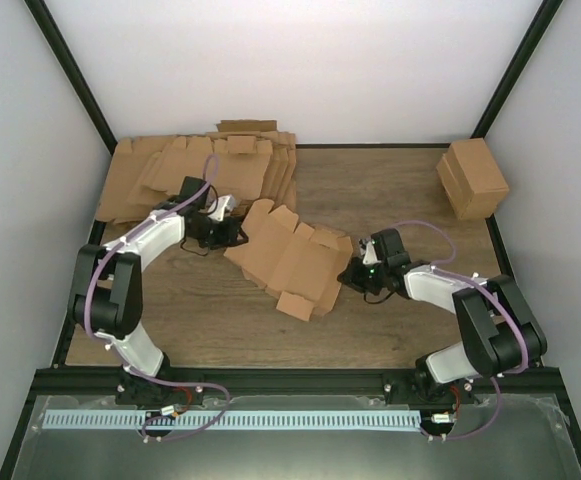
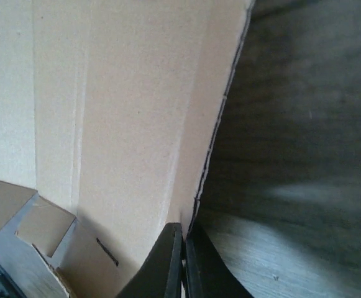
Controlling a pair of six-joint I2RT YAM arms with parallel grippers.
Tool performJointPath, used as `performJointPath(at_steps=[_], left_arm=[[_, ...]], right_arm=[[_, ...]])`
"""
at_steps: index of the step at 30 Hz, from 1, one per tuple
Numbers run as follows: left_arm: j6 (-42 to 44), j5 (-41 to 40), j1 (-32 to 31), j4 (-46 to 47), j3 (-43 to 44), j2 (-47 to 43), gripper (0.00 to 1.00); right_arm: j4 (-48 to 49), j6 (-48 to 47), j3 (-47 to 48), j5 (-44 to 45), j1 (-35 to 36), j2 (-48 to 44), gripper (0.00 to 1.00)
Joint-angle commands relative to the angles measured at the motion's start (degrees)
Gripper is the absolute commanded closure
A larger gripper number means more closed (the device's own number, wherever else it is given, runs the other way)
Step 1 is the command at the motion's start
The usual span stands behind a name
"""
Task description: Fold the paper box
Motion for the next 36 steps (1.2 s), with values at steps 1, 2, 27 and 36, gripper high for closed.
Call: performJointPath(at_steps=[1, 2, 27, 36], left_arm=[[0.9, 1.4, -0.1, -0.3, -2.2, -4.1, 0.55], [0.9, 1.3, -0.2, -0.8, -2.9, -5.2, 0.50], [19.4, 4.1, -6.9, 5.6, -4.8, -30.7, 0.17], [36.1, 2.0, -14.0, 2.7, -4.7, -25.8, 0.20]], right_arm=[[-6.1, -6.0, 4.8, 4.6, -0.3, -1.5, 0.99], [-7.3, -7.7, 5.6, 4.4, -0.3, -1.9, 0.99], [-47.5, -23.7, 31.8, 10.3, 18.9, -3.1, 0.99], [-50.2, -26.0, 36.4, 12.4, 21.4, -2.2, 0.99]])
